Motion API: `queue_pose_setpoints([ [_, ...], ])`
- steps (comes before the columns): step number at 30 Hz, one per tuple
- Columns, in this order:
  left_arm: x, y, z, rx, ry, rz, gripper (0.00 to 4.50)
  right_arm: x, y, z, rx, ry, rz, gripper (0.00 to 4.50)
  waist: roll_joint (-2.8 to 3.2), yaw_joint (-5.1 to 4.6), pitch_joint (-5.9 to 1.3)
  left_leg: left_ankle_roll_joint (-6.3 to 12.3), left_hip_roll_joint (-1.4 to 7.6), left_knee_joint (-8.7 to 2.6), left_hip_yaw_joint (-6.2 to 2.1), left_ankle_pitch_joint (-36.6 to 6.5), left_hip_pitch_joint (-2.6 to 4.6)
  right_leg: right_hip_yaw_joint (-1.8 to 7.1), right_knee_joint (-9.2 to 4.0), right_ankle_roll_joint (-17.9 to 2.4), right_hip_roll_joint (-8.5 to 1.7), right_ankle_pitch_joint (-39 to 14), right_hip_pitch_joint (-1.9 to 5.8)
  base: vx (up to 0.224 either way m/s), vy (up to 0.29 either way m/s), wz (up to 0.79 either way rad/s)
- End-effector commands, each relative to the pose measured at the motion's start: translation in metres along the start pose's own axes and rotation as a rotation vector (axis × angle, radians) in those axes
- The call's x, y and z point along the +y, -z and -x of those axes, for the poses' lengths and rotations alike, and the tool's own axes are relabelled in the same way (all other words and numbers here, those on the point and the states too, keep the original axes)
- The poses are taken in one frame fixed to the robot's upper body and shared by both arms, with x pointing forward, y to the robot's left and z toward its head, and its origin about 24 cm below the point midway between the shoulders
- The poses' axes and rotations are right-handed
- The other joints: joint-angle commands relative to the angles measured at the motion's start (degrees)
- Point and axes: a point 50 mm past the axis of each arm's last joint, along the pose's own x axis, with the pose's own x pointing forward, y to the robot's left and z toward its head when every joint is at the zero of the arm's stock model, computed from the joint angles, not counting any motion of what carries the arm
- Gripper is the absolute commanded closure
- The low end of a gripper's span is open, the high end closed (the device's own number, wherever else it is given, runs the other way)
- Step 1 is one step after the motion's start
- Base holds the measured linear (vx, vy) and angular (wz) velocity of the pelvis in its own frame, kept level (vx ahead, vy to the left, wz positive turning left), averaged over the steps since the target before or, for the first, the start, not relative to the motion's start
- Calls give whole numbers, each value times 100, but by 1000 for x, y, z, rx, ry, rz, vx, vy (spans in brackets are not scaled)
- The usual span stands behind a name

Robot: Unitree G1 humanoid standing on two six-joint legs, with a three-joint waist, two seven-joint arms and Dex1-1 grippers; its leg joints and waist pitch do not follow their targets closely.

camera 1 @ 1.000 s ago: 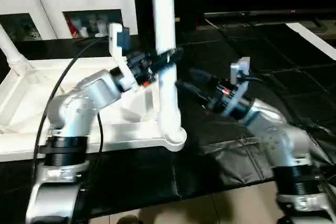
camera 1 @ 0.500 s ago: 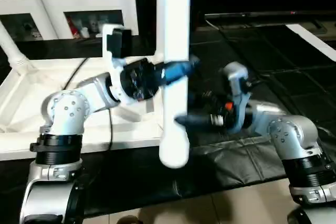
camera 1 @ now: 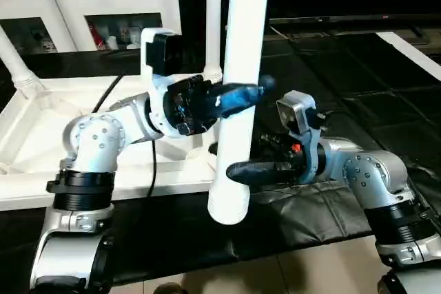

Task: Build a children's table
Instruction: Pick table leg

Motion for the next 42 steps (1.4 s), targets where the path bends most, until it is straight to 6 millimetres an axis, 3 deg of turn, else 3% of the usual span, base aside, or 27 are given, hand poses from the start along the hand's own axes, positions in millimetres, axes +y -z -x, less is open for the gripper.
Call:
queue_pose_setpoints([
  [1,-1,-3,-12,33,41,-31,264,0,2,0,20,21,-11,160,-31,5,-463,73,102,-347,-6,-642,10,291,-436,-905,-354,-1194,394,0,0,0],
  [3,1,-3,-12,35,19,-44,264,0,4,0,22,12,-21,181,-5,12,-465,67,103,-345,-10,-620,10,293,-433,-878,-363,-1238,391,0,0,0],
  [4,2,-3,-12,35,16,-46,264,0,4,-1,22,11,-23,190,-38,11,-468,73,103,-346,-7,-593,6,296,-430,-873,-364,-1216,397,0,0,0],
  [10,3,-6,-9,24,-11,-69,264,-1,5,-3,25,3,-27,236,-21,21,-464,77,100,-342,-7,-565,-1,295,-428,-852,-368,-1258,388,0,0,0],
  [17,7,-11,-7,6,-54,-87,264,-3,4,-2,15,19,-18,244,-1,23,-467,63,101,-342,-10,-611,8,290,-430,-880,-366,-1236,387,0,0,0],
  [18,9,-12,-7,2,-65,-90,264,-3,4,-1,14,23,-16,244,49,28,-468,58,97,-338,-11,-631,17,288,-434,-885,-361,-1253,374,0,0,0],
  [19,10,-12,-7,2,-73,-90,229,-3,4,0,11,34,-12,245,20,29,-472,63,95,-335,-6,-626,18,289,-437,-882,-356,-1210,379,0,0,0],
  [26,15,-17,-6,-10,-160,-156,161,-8,0,2,-13,107,46,255,18,24,-482,27,98,-339,-23,-595,6,281,-417,-939,-368,-1067,402,0,0,0],
  [32,18,-22,0,-59,-345,-259,146,-18,-7,1,-60,257,148,257,16,7,-473,-33,111,-345,-24,-650,21,288,-412,-900,-377,-1104,378,0,0,0],
  [33,20,-23,2,-66,-453,-289,146,-25,-12,0,-82,364,205,257,-10,-6,-472,-63,133,-356,-33,-627,8,296,-392,-900,-385,-1047,384,0,0,0],
  [38,28,-23,5,-61,-663,-349,146,-38,-17,-2,-79,541,276,257,-1,-16,-457,-116,118,-361,-24,-662,19,302,-421,-775,-378,-1212,368,0,0,0],
  [39,33,-24,7,-71,-770,-369,146,-44,-20,-4,-88,625,309,257,-24,-21,-457,-108,102,-362,-18,-648,17,301,-430,-696,-371,-1256,373,0,0,0],
  [42,40,-26,8,-111,-885,-390,146,-53,-21,-6,-78,748,354,257,-2,-25,-469,-111,93,-355,-22,-571,7,299,-417,-676,-368,-1158,373,0,0,0],
])
